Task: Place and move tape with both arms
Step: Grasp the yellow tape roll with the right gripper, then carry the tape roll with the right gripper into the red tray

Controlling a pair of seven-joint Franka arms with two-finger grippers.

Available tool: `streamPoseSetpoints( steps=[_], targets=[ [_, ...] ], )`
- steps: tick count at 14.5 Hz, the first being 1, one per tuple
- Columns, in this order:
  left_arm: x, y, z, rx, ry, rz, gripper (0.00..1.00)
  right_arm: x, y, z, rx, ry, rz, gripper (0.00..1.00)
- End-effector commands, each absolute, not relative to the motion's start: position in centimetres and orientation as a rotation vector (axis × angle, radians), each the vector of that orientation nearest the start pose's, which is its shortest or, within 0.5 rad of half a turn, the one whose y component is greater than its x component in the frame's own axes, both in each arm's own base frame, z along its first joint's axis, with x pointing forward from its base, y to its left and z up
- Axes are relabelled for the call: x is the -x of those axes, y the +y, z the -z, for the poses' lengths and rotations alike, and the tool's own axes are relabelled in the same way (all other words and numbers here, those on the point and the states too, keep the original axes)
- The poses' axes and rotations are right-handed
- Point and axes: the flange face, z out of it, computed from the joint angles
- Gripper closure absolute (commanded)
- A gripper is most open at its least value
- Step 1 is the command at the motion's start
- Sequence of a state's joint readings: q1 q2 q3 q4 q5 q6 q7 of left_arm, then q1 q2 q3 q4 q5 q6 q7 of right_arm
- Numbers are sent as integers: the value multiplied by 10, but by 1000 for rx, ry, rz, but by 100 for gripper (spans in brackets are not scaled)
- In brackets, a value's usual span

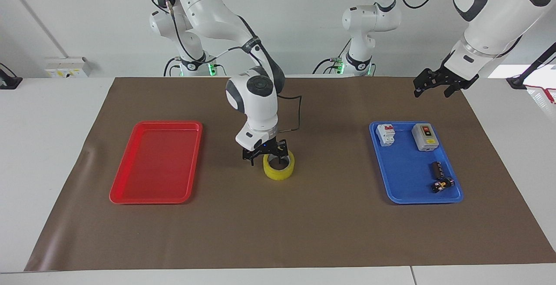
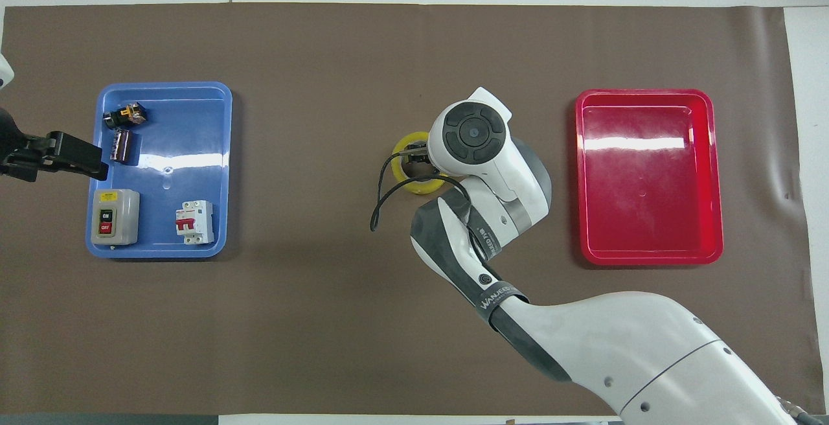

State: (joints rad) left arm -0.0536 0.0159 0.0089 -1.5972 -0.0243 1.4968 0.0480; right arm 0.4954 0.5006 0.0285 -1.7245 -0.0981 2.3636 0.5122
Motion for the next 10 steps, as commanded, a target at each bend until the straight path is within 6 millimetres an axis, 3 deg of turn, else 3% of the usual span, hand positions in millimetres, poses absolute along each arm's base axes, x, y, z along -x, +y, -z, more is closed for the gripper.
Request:
streamPoseSetpoints(
  steps=[1, 2, 3, 4, 8, 10],
  targets=[
    [-543, -23, -606, 3146, 182, -198, 0, -584, 333, -293, 3113, -232, 250, 0],
    [-540, -22, -610, 3148, 180, -191, 0, -585, 332, -291, 3113, -270, 246, 12],
    [-538, -22, -614, 3151, 173, -181, 0, -585, 332, -291, 3113, -302, 244, 43],
    [-539, -22, -614, 3153, 164, -177, 0, -584, 332, -291, 3116, -309, 236, 97],
    [-538, -15, -614, 3156, 149, -176, 0, -585, 331, -293, 3129, -297, 204, 100],
    [-538, -7, -616, 3158, 128, -176, 0, -590, 330, -313, 3162, -286, 138, 100]
  ],
)
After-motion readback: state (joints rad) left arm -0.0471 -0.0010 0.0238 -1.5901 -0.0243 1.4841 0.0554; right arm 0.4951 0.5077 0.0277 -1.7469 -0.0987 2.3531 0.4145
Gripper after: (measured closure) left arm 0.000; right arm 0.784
